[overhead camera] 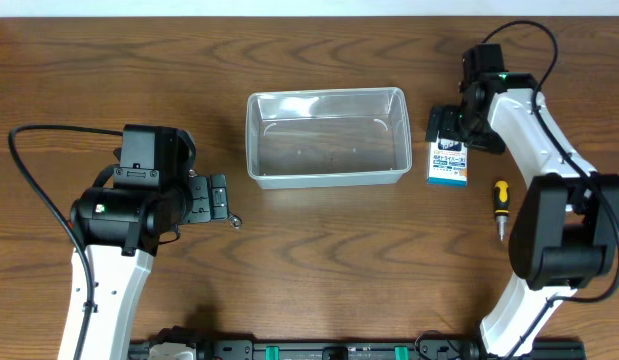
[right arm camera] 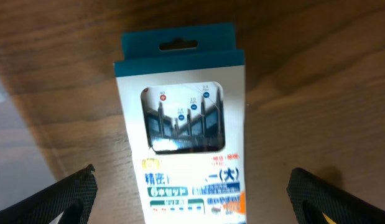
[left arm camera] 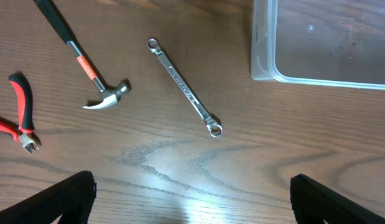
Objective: Pack container
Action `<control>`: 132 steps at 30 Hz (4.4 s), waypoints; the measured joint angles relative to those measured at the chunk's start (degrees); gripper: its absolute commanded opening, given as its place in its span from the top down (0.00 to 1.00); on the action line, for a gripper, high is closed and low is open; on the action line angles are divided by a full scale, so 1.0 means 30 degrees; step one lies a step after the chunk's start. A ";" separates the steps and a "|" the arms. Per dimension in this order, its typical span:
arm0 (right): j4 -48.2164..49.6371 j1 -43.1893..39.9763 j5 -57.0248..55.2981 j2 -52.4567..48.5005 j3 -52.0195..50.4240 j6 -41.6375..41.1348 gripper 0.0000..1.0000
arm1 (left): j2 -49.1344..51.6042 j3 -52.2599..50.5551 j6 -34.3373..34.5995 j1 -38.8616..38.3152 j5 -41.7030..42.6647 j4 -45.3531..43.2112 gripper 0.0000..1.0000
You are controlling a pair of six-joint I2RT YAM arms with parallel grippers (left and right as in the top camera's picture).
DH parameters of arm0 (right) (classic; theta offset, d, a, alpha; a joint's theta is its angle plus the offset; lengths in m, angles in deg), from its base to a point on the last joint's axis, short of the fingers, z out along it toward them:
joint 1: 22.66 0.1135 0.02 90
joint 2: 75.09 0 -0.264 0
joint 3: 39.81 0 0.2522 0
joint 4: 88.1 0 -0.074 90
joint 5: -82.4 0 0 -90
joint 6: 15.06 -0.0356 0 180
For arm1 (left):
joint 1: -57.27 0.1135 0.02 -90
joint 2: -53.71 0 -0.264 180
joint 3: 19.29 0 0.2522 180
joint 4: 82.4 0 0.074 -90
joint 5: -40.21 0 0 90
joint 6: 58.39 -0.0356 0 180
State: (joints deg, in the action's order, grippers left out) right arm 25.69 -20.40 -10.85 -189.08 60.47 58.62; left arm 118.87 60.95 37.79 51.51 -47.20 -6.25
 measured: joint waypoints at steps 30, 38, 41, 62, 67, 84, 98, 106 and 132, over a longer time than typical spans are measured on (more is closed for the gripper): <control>0.0087 0.0000 0.0561 -0.2732 0.0015 0.0175 0.11 | 0.0000 0.0000 0.0000 0.0000 0.0000 0.0007 0.02; 0.0080 0.0000 0.0736 -0.2739 0.0015 0.0372 0.25 | -0.0007 0.0000 0.0000 0.0000 0.0000 0.0007 0.02; 0.0080 0.0000 0.0736 -0.2739 0.0015 0.0474 0.35 | 0.0000 0.0000 0.0000 0.0000 0.0000 0.0007 0.02; -0.2980 0.0022 0.0736 -0.2688 0.4160 0.1078 0.99 | -0.0007 0.0000 -0.0007 0.0000 -0.0007 0.0022 0.02; -0.3752 0.0831 0.0583 -0.0801 0.8539 0.3271 0.99 | -0.0007 0.0000 0.0000 0.0000 -0.0007 0.0066 0.03; -0.4860 0.8852 0.3198 -0.1122 0.8990 2.0422 0.99 | -0.0007 0.0000 -0.0007 0.0000 0.0000 0.0160 0.02; -0.4386 0.8641 0.3235 -0.6237 0.8976 2.2090 0.87 | -0.0007 0.0000 -0.0007 0.0000 0.0000 0.0233 0.02; -0.4401 0.8641 0.3235 -0.7125 0.8954 2.1660 0.22 | -0.0007 0.0000 -0.0007 0.0000 0.0000 0.0444 0.02; -0.5464 0.3614 -0.0350 0.6390 1.1825 1.0426 0.01 | -0.0466 0.1115 0.3024 -0.0138 -0.0015 0.1530 0.02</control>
State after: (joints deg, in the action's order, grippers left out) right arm 9.30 -9.56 -11.90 -169.91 95.94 89.90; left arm 117.48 64.29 46.86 51.09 -47.24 -1.66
